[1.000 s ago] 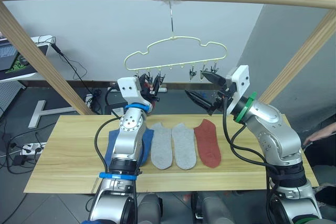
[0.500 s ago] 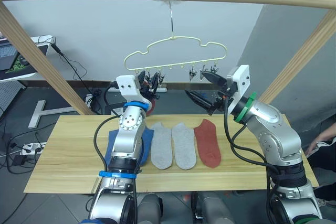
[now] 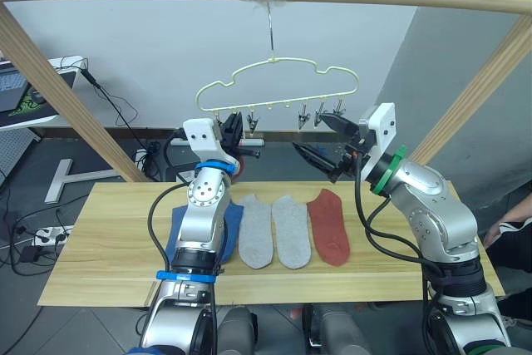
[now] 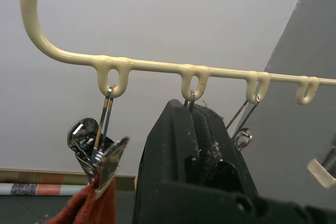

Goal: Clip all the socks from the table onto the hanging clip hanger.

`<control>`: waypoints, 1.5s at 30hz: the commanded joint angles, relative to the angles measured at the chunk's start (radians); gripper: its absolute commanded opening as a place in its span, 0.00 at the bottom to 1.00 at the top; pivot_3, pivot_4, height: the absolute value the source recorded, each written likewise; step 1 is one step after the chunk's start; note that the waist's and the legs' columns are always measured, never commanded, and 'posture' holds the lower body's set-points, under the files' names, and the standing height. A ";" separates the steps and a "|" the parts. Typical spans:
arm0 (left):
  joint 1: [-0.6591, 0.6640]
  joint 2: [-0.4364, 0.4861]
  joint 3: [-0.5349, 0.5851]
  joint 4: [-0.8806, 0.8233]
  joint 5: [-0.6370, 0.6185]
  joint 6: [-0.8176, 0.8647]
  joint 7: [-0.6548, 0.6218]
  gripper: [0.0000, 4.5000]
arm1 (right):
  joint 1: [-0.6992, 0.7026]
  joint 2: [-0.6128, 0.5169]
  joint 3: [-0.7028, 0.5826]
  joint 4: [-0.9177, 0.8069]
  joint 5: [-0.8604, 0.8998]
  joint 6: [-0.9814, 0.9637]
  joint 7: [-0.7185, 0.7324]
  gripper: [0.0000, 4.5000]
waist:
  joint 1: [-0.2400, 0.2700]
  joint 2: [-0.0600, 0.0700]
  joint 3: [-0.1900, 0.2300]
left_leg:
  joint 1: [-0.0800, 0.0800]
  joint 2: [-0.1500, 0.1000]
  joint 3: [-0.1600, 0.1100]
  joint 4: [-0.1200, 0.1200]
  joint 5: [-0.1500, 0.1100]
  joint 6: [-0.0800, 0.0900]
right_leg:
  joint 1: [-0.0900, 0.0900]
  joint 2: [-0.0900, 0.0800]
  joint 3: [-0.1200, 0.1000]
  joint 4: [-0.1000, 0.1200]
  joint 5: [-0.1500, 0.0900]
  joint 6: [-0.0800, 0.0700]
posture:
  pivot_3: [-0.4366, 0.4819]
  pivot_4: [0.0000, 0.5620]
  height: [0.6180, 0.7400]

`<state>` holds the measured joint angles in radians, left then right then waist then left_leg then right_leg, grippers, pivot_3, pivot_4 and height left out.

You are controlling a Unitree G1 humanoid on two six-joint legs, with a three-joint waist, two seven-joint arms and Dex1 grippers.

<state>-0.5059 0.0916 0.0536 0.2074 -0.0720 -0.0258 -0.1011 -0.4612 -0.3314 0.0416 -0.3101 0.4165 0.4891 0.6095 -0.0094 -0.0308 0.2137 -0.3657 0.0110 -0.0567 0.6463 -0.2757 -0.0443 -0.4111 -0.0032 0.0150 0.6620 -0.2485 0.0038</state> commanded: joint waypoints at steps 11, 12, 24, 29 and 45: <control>0.026 0.081 0.045 -0.059 -0.105 0.112 -0.130 0.00 | 0.125 -0.073 0.236 0.344 -0.282 -0.065 -0.024 1.00 | -0.021 0.000 0.000 | 0.002 0.000 0.002 0.000 0.000 0.000 | 0.001 0.000 0.001 0.000 -0.001 0.002 | 0.47 0.34 1.00; 0.029 0.081 0.045 -0.064 -0.104 0.116 -0.130 0.00 | 0.120 -0.061 0.238 0.381 -0.290 -0.063 -0.026 1.00 | -0.022 0.000 0.000 | 0.002 0.000 0.002 0.000 0.000 0.000 | 0.001 0.000 0.001 0.001 -0.001 0.002 | 0.47 0.34 1.00; 0.061 0.063 0.046 -0.106 -0.105 0.141 -0.105 0.00 | 0.012 0.055 0.225 0.809 -0.419 -0.256 -0.092 1.00 | -0.024 0.000 0.000 | 0.003 0.001 0.004 0.000 0.000 0.000 | 0.001 0.001 0.002 0.001 -0.001 0.001 | 0.48 0.33 1.00; 0.074 0.067 0.045 -0.122 -0.103 0.143 -0.104 0.00 | 0.021 0.061 0.213 0.819 -0.424 -0.266 -0.079 1.00 | -0.021 0.000 -0.001 | 0.002 0.001 0.002 0.000 0.000 0.000 | 0.001 0.001 0.002 0.001 0.000 0.001 | 0.50 0.34 1.00; 0.040 0.070 0.047 -0.080 -0.101 0.128 -0.103 0.00 | 0.046 0.052 0.183 0.900 -0.457 -0.197 -0.043 0.48 | -0.022 0.000 -0.001 | 0.003 0.001 0.002 0.000 0.000 0.000 | 0.002 0.001 0.002 0.001 -0.001 0.001 | 0.48 0.35 1.00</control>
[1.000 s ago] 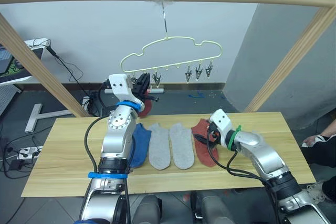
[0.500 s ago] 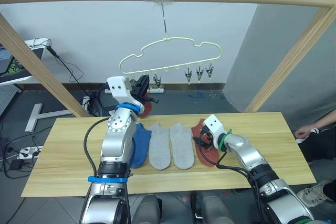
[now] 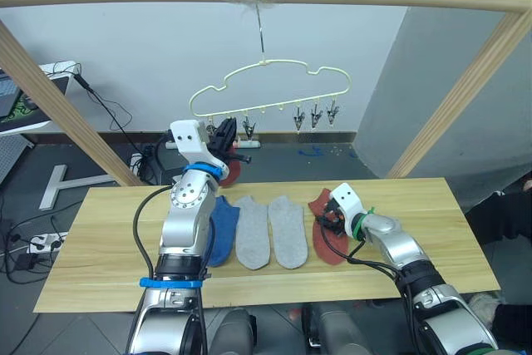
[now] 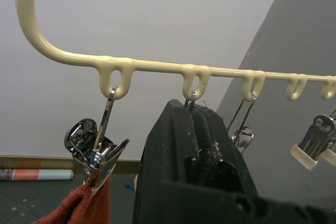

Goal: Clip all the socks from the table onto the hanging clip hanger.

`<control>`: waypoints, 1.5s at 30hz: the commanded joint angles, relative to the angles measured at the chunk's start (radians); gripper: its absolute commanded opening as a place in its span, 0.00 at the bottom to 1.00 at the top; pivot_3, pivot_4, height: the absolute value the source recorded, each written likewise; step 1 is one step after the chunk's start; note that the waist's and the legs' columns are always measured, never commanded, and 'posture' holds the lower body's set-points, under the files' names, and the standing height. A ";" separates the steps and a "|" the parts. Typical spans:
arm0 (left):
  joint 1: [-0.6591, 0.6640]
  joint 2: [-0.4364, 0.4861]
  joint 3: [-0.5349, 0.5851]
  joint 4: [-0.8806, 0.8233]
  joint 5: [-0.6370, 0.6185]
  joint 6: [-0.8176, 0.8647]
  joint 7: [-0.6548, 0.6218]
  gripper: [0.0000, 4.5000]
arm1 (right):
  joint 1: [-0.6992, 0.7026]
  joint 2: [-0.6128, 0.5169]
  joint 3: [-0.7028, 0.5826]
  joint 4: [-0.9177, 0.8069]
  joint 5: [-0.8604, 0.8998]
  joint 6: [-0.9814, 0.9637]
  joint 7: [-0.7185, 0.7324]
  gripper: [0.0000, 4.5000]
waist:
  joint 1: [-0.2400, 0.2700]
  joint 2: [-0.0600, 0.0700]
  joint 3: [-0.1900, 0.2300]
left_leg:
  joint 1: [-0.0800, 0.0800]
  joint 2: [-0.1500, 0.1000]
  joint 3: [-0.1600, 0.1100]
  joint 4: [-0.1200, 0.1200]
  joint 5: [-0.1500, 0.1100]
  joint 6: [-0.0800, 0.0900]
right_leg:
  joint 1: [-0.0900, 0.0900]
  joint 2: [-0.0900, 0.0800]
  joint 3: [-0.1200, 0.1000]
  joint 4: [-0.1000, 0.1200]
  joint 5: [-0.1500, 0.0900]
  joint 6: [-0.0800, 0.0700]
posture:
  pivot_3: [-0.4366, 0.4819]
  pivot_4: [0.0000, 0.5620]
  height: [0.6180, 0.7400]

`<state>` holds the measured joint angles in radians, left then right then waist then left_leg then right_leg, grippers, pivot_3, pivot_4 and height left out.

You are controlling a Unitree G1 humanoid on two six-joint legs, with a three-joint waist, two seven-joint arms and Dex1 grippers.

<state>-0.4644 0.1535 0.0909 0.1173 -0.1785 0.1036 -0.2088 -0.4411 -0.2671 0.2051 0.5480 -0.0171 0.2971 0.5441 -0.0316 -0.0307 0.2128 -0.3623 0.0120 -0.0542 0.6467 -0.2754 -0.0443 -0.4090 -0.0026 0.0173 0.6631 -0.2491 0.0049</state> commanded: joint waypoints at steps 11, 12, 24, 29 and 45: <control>0.005 0.019 0.033 0.001 -0.029 0.019 -0.010 0.00 | 0.031 -0.090 0.092 -0.028 -0.108 -0.184 0.086 0.01 | 0.001 0.000 0.000 | 0.001 -0.001 0.000 0.000 0.000 0.000 | 0.001 0.000 0.000 0.000 -0.001 0.002 | 0.49 0.36 1.00; 0.006 0.020 0.037 -0.003 -0.044 0.030 -0.019 0.00 | 0.033 -0.101 0.100 -0.055 -0.118 -0.202 0.093 0.01 | 0.001 0.000 0.000 | 0.001 -0.001 0.000 0.000 0.000 0.000 | 0.001 0.000 0.000 0.000 -0.001 0.002 | 0.49 0.36 1.00; -0.035 -0.017 0.255 -0.076 -0.564 0.496 -0.031 0.00 | -0.026 -0.143 0.163 -0.371 -0.162 -0.431 0.183 0.01 | -0.005 0.000 0.000 | 0.000 0.000 -0.001 0.000 0.000 -0.001 | 0.000 0.002 -0.001 0.000 -0.001 0.003 | 0.48 0.36 1.00; -0.053 -0.024 0.281 -0.097 -0.660 0.561 -0.012 0.00 | -0.085 -0.061 0.196 -0.388 -0.187 -0.434 0.154 0.01 | -0.004 0.000 0.000 | 0.000 0.001 -0.001 0.000 0.001 -0.001 | 0.000 0.001 0.000 0.000 -0.001 0.003 | 0.48 0.35 1.00; -0.018 -0.012 0.241 -0.142 -0.678 0.593 -0.021 0.00 | -0.164 0.007 0.176 -0.311 -0.202 -0.507 0.062 0.01 | 0.001 0.000 0.000 | 0.000 0.000 -0.002 0.000 0.001 -0.002 | 0.000 -0.001 -0.001 -0.001 0.000 0.000 | 0.49 0.36 1.00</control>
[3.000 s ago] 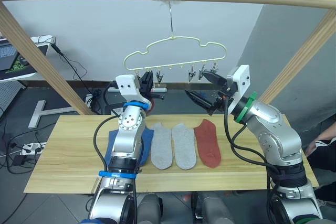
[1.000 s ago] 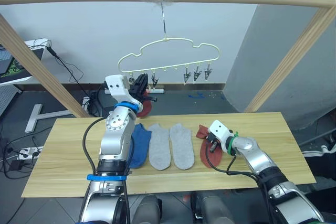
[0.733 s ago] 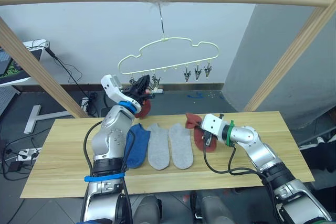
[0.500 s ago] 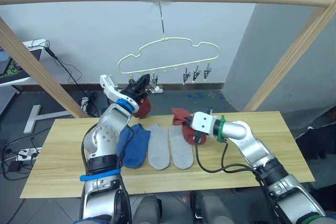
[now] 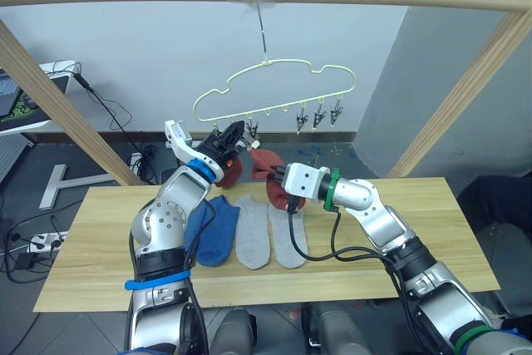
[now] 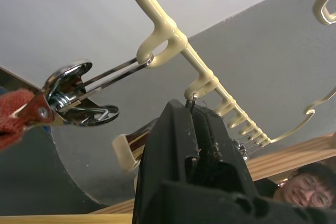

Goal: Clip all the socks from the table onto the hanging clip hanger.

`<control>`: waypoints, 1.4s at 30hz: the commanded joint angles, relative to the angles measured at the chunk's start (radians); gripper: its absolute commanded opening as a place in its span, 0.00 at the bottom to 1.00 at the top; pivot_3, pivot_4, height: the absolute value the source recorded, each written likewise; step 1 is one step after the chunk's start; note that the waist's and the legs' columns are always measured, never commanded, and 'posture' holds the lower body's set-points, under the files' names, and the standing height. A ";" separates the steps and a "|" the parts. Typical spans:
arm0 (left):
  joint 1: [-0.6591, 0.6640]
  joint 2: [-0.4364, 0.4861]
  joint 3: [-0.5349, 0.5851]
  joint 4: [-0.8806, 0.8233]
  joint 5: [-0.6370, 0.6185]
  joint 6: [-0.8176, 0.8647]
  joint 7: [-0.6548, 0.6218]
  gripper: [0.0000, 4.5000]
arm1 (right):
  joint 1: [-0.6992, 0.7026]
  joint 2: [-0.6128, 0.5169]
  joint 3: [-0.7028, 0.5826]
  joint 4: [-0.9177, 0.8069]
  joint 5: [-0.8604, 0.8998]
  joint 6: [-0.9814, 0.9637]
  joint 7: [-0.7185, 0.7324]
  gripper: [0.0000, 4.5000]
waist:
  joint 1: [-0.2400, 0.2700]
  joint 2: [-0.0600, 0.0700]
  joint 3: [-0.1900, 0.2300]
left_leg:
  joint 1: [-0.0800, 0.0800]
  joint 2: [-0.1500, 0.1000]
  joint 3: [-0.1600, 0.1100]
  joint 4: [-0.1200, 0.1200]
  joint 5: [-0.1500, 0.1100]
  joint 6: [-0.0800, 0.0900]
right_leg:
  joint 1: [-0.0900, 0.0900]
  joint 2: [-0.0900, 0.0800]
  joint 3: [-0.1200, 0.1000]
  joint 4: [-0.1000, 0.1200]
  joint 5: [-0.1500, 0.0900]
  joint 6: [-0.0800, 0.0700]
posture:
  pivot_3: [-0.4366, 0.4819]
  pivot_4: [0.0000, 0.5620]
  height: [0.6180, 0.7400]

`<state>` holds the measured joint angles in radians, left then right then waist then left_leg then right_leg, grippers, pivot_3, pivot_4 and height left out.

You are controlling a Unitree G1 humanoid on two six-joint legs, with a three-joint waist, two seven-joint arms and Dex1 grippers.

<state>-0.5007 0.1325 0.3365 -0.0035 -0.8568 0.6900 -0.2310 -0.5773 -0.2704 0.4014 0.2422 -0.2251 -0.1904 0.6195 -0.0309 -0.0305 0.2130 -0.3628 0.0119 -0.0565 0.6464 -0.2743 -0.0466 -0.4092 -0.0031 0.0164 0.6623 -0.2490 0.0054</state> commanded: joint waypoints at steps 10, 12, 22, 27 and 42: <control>0.027 0.005 -0.018 -0.045 -0.026 0.022 -0.003 0.00 | -0.062 0.034 -0.017 0.034 0.000 -0.025 -0.032 0.01 | 0.000 0.000 0.000 | 0.000 0.000 0.000 0.000 0.000 0.000 | 0.000 0.000 0.000 0.000 0.000 0.000 | 0.50 0.36 1.00; 0.031 0.007 -0.020 -0.052 -0.025 0.022 -0.006 0.00 | -0.058 0.034 -0.019 0.028 0.002 -0.023 -0.031 0.01 | 0.000 0.000 0.000 | 0.000 0.000 0.000 0.000 0.000 0.000 | 0.000 0.000 0.000 0.000 0.000 0.000 | 0.49 0.36 1.00; 0.042 0.006 -0.018 -0.067 -0.033 0.012 -0.022 0.49 | -0.046 0.032 -0.019 0.014 0.007 -0.017 -0.026 0.00 | 0.002 0.000 0.000 | -0.001 0.000 -0.001 0.000 0.000 0.000 | -0.001 0.000 0.000 -0.001 0.000 0.000 | 0.50 0.36 1.00; 0.062 0.018 -0.004 -0.102 -0.057 0.031 -0.017 0.83 | -0.039 0.042 -0.015 -0.002 0.016 -0.007 -0.021 0.00 | 0.002 0.000 0.000 | -0.002 0.000 0.000 0.000 0.000 0.000 | -0.001 0.000 0.000 -0.001 0.000 0.000 | 0.50 0.35 1.00; 0.228 0.123 0.025 -0.295 -0.187 0.152 0.018 1.00 | -0.017 0.091 -0.025 -0.057 0.129 0.113 0.067 0.51 | 0.003 0.000 0.001 | -0.002 0.000 -0.006 -0.001 0.000 0.000 | -0.001 0.000 -0.001 -0.001 0.000 0.000 | 0.53 0.33 1.00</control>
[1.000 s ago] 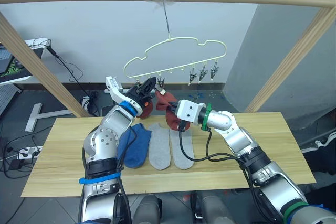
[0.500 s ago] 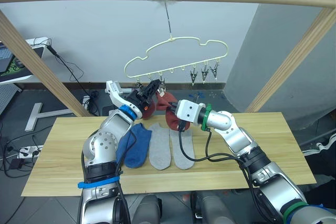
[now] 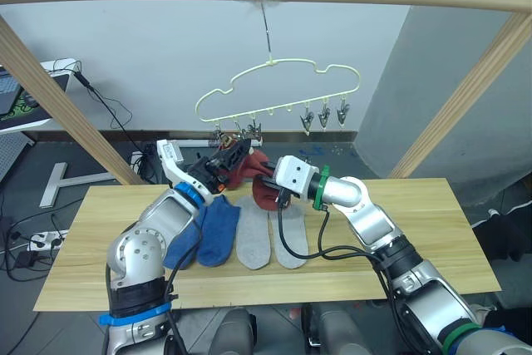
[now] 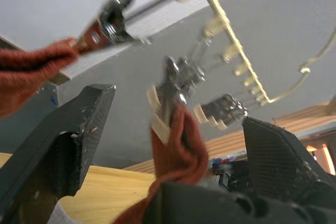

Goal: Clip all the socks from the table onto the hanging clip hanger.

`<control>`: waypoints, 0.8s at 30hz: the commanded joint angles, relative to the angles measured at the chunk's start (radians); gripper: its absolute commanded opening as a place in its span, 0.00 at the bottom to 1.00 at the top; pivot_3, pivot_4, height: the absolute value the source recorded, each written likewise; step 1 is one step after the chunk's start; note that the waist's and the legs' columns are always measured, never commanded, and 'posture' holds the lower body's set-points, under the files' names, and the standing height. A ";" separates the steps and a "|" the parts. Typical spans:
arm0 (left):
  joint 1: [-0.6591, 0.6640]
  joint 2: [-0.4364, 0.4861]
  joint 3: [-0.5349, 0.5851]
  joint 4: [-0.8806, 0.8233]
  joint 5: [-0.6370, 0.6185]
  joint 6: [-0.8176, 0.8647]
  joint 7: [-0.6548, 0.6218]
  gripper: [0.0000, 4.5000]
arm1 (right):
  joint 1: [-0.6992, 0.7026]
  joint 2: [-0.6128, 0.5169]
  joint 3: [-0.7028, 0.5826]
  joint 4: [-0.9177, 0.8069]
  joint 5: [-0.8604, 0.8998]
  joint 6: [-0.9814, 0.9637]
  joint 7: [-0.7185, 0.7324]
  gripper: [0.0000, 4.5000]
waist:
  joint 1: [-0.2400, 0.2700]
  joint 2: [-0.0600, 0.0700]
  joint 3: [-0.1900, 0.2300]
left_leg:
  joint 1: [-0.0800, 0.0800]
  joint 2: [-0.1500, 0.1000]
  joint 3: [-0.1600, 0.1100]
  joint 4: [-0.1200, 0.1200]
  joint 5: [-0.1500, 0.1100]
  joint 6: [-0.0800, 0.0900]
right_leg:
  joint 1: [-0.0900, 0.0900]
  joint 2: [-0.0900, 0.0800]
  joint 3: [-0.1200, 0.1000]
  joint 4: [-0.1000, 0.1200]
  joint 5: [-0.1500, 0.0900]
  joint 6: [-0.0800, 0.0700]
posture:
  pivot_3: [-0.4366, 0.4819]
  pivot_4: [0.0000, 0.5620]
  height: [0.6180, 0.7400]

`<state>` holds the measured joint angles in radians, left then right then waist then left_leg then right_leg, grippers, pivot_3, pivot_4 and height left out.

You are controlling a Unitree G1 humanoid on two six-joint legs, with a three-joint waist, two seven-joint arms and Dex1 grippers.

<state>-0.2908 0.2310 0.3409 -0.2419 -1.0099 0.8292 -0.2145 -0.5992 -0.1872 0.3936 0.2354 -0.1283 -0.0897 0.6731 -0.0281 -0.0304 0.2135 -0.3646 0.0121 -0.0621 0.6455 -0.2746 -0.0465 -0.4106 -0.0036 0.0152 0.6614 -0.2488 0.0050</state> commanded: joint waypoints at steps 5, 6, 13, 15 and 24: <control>0.046 0.055 0.012 -0.080 -0.036 0.010 -0.003 1.00 | 0.039 0.046 -0.055 -0.112 0.130 0.150 0.028 0.90 | 0.004 0.000 0.000 | 0.000 0.000 -0.002 0.000 0.000 0.000 | 0.000 0.000 0.000 0.000 0.000 0.000 | 0.54 0.33 1.00; 0.053 0.063 0.002 -0.092 -0.024 0.006 -0.010 1.00 | 0.049 0.049 -0.066 -0.133 0.152 0.188 0.032 1.00 | 0.005 0.000 0.000 | 0.000 0.000 -0.003 0.000 0.000 0.000 | 0.000 0.000 0.000 0.000 0.000 0.000 | 0.54 0.33 1.00; 0.075 0.092 -0.104 -0.146 0.111 -0.068 -0.034 1.00 | 0.108 -0.001 -0.122 -0.224 0.198 0.308 0.023 1.00 | 0.012 0.000 0.000 | -0.001 -0.001 -0.003 0.000 0.000 0.000 | 0.000 0.000 0.000 0.000 0.000 0.000 | 0.54 0.32 1.00; 0.085 0.093 -0.181 -0.182 0.211 -0.126 -0.041 1.00 | 0.137 -0.028 -0.172 -0.270 0.226 0.357 0.007 1.00 | 0.020 0.000 0.000 | -0.001 -0.001 -0.003 0.000 0.000 0.000 | 0.000 0.000 -0.001 -0.001 0.000 0.000 | 0.54 0.32 1.00; 0.057 0.043 -0.343 -0.125 0.516 -0.387 -0.058 0.60 | 0.179 -0.131 -0.326 -0.451 0.371 0.473 0.025 1.00 | 0.028 0.001 0.000 | -0.001 -0.001 0.000 0.000 0.000 0.000 | 0.000 0.000 0.000 -0.003 -0.001 0.002 | 0.52 0.31 1.00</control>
<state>-0.2143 0.2827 0.0061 -0.3726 -0.5287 0.4872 -0.2730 -0.4114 -0.3117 0.1068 -0.1506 0.1947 0.3767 0.6939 -0.0002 -0.0298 0.2137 -0.3662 0.0114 -0.0610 0.6452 -0.2747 -0.0462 -0.4107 -0.0034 0.0148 0.6585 -0.2505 0.0074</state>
